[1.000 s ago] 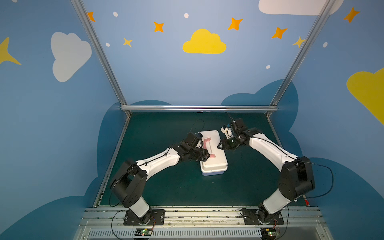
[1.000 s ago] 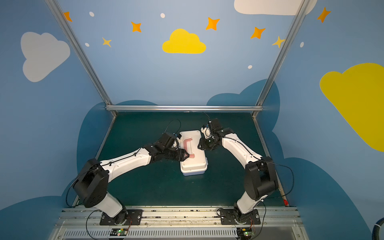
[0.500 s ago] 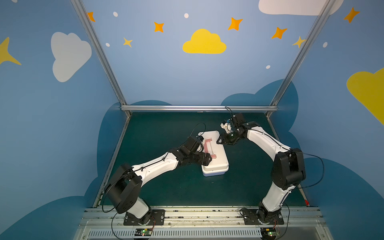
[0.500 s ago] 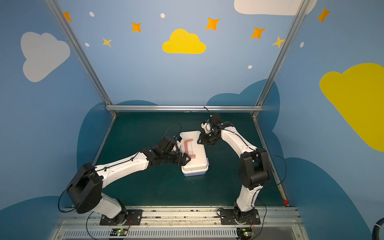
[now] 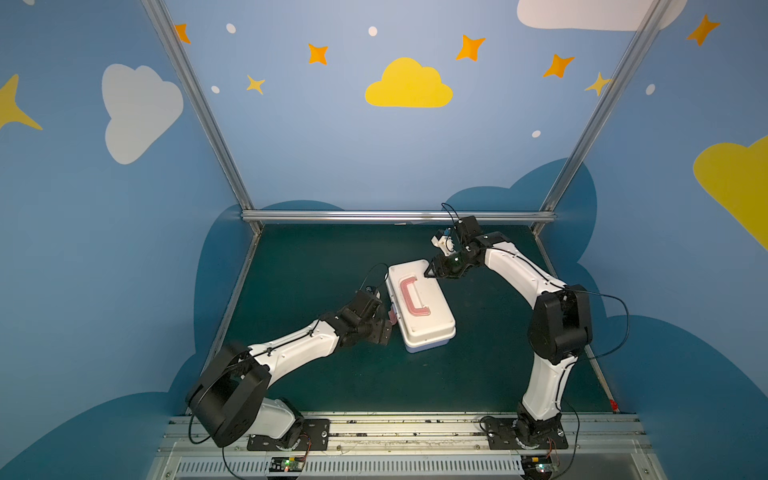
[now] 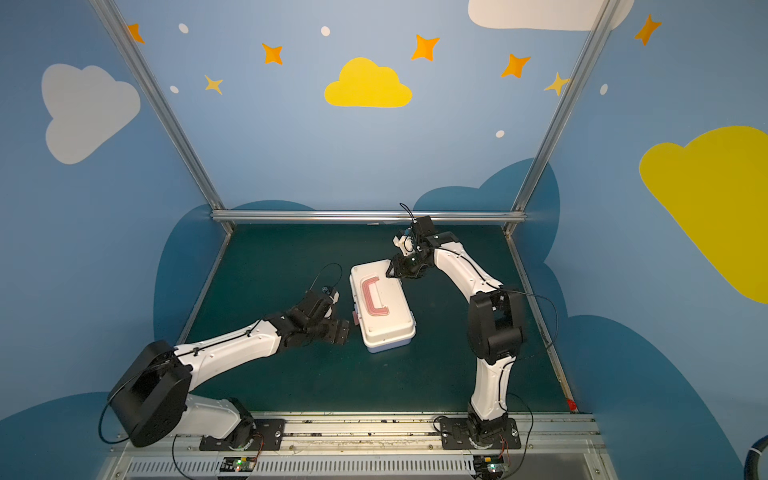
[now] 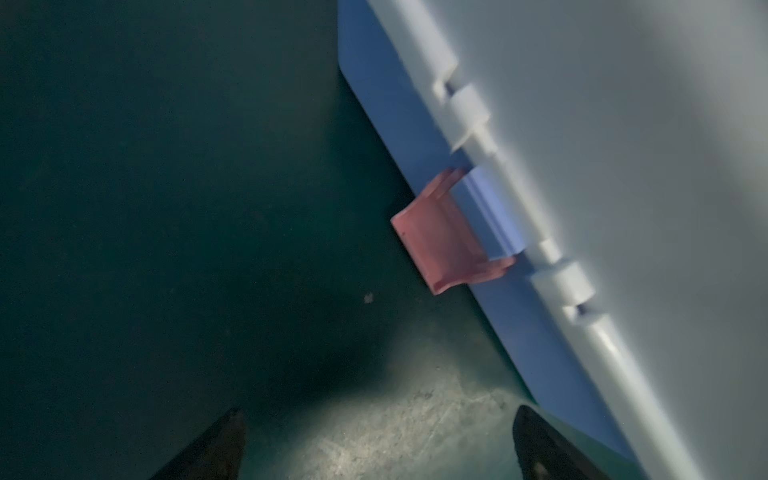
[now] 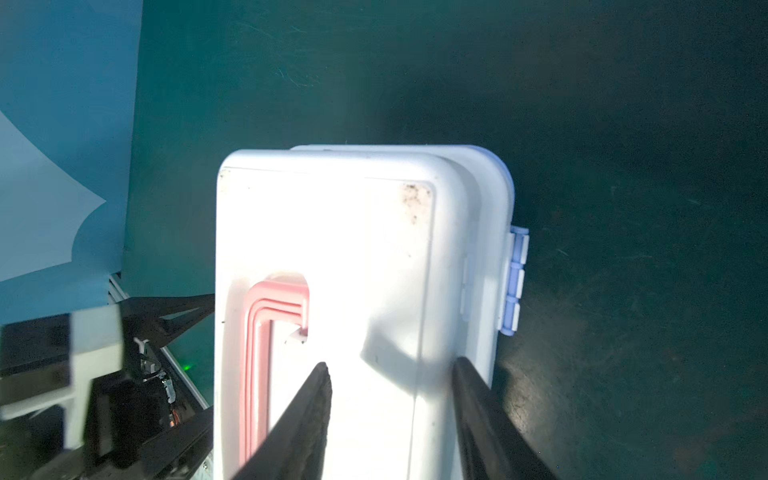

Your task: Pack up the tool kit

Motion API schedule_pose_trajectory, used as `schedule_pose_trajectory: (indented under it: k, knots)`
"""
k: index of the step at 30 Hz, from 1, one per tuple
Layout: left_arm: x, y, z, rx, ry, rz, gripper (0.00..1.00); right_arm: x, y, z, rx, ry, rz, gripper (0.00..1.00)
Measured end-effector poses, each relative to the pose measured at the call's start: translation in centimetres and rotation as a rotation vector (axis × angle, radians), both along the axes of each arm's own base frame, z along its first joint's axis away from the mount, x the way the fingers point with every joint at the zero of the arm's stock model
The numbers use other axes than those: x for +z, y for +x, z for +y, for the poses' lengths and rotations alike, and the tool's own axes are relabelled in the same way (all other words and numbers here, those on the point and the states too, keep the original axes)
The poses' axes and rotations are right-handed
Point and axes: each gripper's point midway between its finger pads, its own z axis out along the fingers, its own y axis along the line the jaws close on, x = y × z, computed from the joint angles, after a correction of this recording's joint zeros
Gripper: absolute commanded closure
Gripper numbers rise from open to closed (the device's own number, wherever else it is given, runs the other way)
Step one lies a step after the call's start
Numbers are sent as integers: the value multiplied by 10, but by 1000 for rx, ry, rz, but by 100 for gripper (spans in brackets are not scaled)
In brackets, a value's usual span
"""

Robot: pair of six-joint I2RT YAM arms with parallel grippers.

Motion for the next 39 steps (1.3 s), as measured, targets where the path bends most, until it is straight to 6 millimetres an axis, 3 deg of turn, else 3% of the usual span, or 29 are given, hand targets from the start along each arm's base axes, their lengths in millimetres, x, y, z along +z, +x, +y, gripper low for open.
schedule_pose_trajectory:
  k: [12,16,27,39]
  knots:
    - [-37,7,-25,-105,15,-52,0,-6,-3,-1,-2,3,-3,53]
    - [-38,19,-30,-93,12,-104,0,-7,-4,-2,-3,4,-4,53]
    - [-43,45,-17,-12,105,-204,0,-14,-6,-3,-16,6,9,54]
    - [-32,50,-9,38,117,-240,0,-14,-7,-3,-17,18,-3,55]
